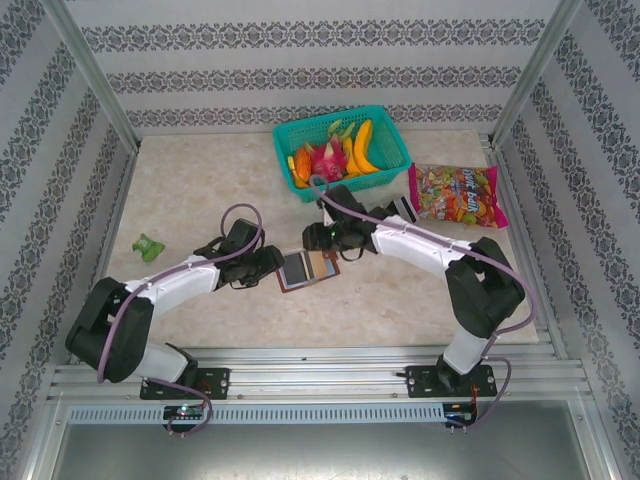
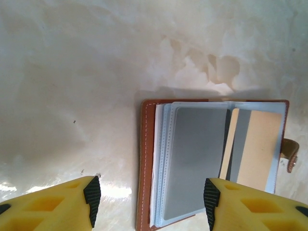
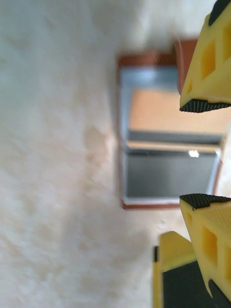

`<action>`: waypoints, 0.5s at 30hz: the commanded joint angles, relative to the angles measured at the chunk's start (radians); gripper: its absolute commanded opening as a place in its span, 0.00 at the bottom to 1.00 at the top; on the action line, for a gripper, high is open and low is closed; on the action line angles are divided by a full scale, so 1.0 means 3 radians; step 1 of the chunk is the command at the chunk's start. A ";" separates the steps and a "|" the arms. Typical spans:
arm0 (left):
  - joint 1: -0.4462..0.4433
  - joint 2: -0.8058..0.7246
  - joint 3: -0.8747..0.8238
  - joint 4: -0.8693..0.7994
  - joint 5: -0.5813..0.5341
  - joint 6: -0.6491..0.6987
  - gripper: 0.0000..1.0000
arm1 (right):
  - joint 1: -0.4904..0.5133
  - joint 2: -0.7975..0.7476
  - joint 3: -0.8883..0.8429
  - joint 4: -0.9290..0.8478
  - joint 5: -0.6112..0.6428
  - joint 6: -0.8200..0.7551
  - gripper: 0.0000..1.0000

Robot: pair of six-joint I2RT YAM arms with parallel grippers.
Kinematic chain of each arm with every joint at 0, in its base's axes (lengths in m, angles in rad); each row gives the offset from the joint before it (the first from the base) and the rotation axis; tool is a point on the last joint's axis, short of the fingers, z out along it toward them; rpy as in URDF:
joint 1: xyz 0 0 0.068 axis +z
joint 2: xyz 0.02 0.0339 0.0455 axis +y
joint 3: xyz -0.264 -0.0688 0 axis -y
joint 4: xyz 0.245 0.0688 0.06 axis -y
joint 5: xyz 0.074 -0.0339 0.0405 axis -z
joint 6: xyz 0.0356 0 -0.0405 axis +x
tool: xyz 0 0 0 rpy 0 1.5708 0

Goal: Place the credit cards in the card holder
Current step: Close the card holder at the center of the table.

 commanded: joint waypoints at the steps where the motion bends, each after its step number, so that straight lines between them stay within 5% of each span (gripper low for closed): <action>1: 0.0046 0.0117 -0.0023 0.0184 0.0133 -0.0115 0.62 | -0.0013 0.0210 0.0268 -0.0769 0.0634 -0.0579 0.52; 8: 0.0046 0.0252 0.0020 0.0245 0.0220 -0.0121 0.64 | 0.0089 0.0515 0.0439 -0.0816 0.0578 -0.0684 0.57; 11: 0.0046 0.0310 0.0030 0.0239 0.0241 -0.0129 0.65 | 0.0149 0.0638 0.0507 -0.0873 0.0653 -0.0688 0.76; 15: 0.0045 0.0395 0.0049 0.0275 0.0311 -0.0136 0.65 | 0.0206 0.0762 0.0555 -0.0977 0.0975 -0.0682 0.74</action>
